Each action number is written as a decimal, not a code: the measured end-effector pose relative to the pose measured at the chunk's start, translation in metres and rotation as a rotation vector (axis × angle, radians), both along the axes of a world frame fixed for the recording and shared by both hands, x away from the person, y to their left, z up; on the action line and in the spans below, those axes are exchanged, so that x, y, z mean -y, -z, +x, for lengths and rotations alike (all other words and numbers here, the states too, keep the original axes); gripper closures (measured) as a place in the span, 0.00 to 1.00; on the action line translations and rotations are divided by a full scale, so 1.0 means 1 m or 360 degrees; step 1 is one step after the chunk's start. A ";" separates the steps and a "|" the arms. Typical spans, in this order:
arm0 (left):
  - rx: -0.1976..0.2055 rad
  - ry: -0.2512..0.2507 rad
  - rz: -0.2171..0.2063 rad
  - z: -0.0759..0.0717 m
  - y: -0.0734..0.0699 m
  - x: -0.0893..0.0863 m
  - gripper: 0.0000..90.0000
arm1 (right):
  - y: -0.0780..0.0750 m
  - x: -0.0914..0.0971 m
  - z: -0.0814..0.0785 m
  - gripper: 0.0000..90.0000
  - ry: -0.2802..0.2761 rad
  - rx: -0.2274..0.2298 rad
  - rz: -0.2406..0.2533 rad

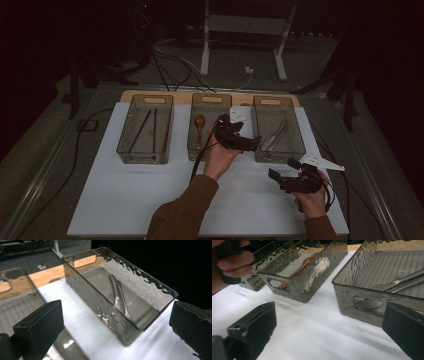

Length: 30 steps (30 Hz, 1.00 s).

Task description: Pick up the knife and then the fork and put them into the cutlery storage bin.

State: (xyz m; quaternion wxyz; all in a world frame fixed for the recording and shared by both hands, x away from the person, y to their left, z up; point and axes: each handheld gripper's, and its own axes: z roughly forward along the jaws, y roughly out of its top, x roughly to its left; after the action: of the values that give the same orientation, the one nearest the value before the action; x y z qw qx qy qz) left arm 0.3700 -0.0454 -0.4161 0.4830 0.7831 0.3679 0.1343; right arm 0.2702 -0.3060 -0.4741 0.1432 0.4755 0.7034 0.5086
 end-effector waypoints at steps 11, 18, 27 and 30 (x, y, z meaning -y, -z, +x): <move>0.0067 -0.0054 -0.0061 -0.022 -0.011 -0.060 0.01 | 0.000 0.000 -0.001 0.00 -0.0001 0.0007 -0.0008; 0.0116 -0.0098 -0.0056 -0.040 -0.010 -0.106 0.01 | 0.000 0.000 -0.001 0.00 -0.0003 0.0016 -0.0008; 0.0178 -0.0213 -0.0086 -0.060 -0.005 -0.165 0.01 | 0.000 0.001 -0.003 0.00 0.0004 0.0034 -0.0013; 0.0197 -0.0243 -0.0089 -0.068 -0.003 -0.184 0.01 | 0.001 0.001 -0.004 0.00 0.0000 0.0052 -0.0021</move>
State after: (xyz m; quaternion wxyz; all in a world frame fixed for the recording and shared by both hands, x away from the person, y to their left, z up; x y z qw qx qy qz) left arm 0.3018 0.1383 -0.4133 0.5150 0.7292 0.3995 0.2085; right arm 0.2660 -0.3071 -0.4747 0.1580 0.4663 0.7043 0.5115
